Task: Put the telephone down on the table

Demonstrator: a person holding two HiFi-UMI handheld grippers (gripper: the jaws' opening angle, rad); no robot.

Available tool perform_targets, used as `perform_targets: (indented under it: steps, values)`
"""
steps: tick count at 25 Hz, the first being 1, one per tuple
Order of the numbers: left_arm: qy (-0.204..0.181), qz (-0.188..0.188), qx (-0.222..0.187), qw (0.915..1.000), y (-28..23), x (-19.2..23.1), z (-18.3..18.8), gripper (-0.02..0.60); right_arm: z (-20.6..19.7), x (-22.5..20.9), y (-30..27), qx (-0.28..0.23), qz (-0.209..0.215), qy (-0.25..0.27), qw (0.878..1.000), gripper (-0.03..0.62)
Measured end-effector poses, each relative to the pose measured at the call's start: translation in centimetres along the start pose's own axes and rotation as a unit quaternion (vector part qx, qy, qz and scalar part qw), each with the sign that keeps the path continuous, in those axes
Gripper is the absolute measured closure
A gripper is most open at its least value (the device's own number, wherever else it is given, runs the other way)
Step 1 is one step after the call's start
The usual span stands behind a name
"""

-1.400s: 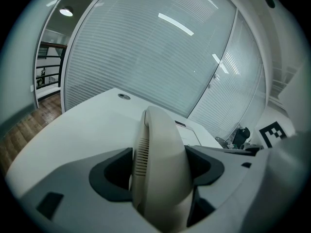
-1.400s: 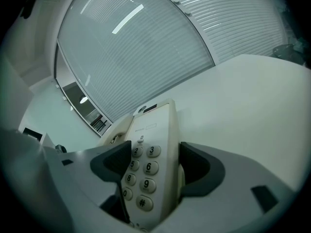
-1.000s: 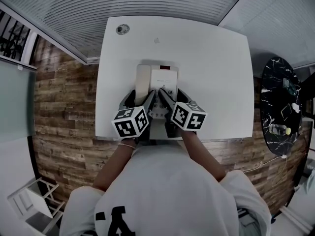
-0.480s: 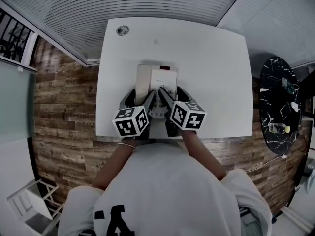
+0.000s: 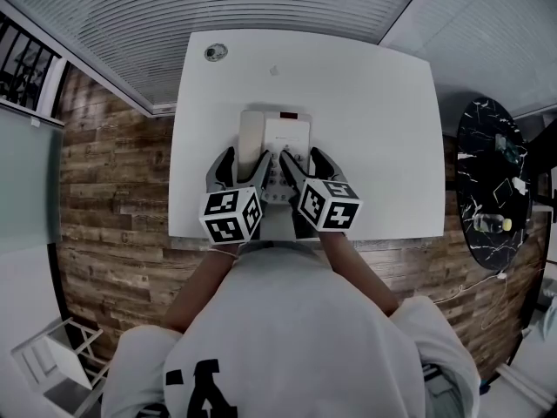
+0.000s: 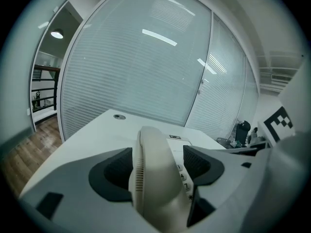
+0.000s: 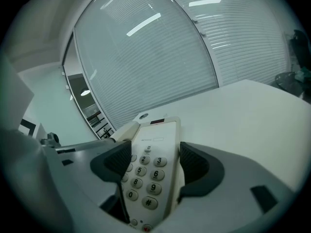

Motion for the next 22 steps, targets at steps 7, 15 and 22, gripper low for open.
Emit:
perform_targets:
  steps: [7, 15, 22]
  values:
    - [-0.008, -0.012, -0.052, 0.9985, 1.9, -0.5, 2.2, 0.256, 2.3, 1.6, 1.7, -0.057, 0.010, 0.039, 0.998, 0.267]
    - [-0.042, -0.067, -0.122, 0.9894, 4.8, -3.2, 5.9, 0.366, 5.7, 4.1, 4.5, -0.139, 0.048, 0.063, 0.987, 0.348]
    - [-0.053, -0.108, -0.148, 0.9816, 6.1, -4.2, 7.8, 0.417, 7.3, 6.2, 6.3, -0.184, 0.060, 0.100, 0.976, 0.499]
Point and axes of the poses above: the fingertips, and each gripper's own axes: y backward along the fingers, x to its left, z out of its top, the point moved 9 cm from there along y, backward along the fingers, and after that the axes turned 1 degree about x, right-handed, at the moved point
